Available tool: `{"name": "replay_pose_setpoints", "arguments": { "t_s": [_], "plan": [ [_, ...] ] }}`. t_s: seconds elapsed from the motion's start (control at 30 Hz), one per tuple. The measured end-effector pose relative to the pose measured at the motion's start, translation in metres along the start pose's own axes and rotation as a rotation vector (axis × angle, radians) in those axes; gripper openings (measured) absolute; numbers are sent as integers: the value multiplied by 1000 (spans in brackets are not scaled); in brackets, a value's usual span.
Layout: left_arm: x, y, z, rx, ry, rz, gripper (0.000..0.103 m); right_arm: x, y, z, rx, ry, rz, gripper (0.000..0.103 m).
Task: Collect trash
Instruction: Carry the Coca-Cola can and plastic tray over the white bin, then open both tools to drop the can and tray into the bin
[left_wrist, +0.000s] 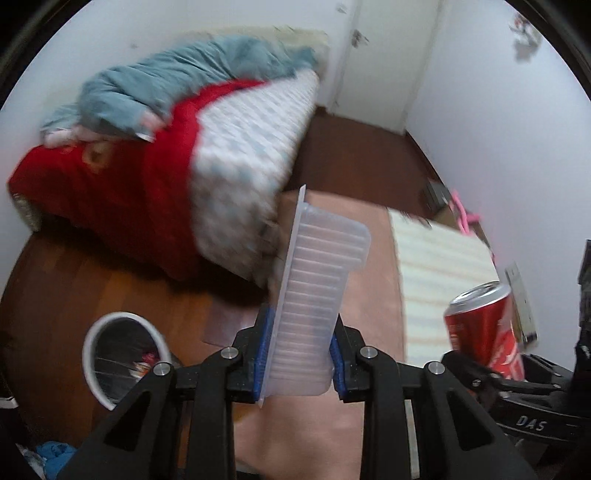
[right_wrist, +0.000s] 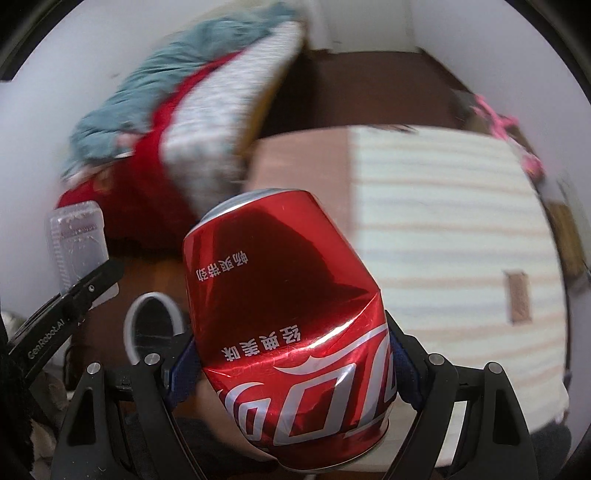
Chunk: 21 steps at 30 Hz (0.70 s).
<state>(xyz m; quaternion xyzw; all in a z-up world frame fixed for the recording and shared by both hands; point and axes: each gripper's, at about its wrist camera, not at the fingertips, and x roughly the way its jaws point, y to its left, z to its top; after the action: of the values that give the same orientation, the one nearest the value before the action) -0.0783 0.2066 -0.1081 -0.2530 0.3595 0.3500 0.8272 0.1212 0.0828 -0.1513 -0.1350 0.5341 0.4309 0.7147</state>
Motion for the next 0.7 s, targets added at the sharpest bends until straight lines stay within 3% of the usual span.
{"name": "replay_pose_setpoints", "arguments": {
  "t_s": [0.17,0.33,0.5,0.7],
  "plan": [
    [-37,81,8,-72,-46,84,24,14,99,15,-139,14,107,87],
    [-36,176,-7,-208,-8,148,24,66,201,11,-261,95,176,87],
    [11,261,-44,-379,123,122,24,158,279,-14,-356,253,183,87],
    [90,355,-92,-570,309,73,25,276,331,-49,-436,425,129,87]
  ]
}}
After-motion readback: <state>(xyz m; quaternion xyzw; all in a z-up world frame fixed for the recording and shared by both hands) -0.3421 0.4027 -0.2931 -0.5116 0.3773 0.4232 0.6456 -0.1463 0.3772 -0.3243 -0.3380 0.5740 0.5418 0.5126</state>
